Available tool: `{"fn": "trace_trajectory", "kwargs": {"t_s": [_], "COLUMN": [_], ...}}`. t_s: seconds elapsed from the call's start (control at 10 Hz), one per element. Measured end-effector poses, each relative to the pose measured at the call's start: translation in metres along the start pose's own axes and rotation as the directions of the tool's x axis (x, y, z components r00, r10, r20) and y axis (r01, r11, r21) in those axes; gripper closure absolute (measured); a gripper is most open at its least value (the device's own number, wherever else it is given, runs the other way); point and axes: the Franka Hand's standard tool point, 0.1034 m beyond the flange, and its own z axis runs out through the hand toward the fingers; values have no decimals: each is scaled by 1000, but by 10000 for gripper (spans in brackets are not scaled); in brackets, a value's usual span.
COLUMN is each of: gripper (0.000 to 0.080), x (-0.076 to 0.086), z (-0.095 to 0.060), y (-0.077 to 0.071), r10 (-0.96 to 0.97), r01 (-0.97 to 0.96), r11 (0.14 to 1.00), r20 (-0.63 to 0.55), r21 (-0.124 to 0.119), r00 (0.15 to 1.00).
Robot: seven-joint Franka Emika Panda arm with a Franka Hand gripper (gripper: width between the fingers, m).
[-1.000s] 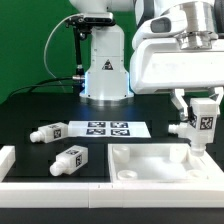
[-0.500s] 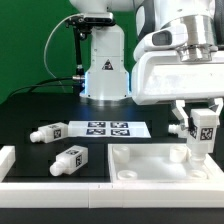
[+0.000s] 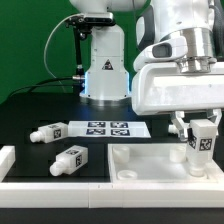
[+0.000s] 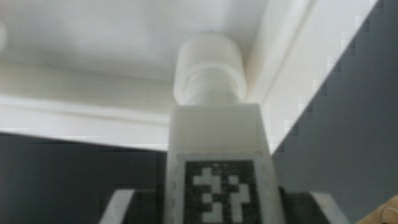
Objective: Assemble one leg
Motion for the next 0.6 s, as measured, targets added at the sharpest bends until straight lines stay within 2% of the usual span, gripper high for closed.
{"fn": "trace_trajectory", "kwargs": {"t_s": [0.6], "gripper": [515], "x": [-9], "z": [12], "y": [-1], "r10": [-3], "r01": [3], "r11": [1000], "r20": [-16], "r21": [-2], "r00": [1000]}}
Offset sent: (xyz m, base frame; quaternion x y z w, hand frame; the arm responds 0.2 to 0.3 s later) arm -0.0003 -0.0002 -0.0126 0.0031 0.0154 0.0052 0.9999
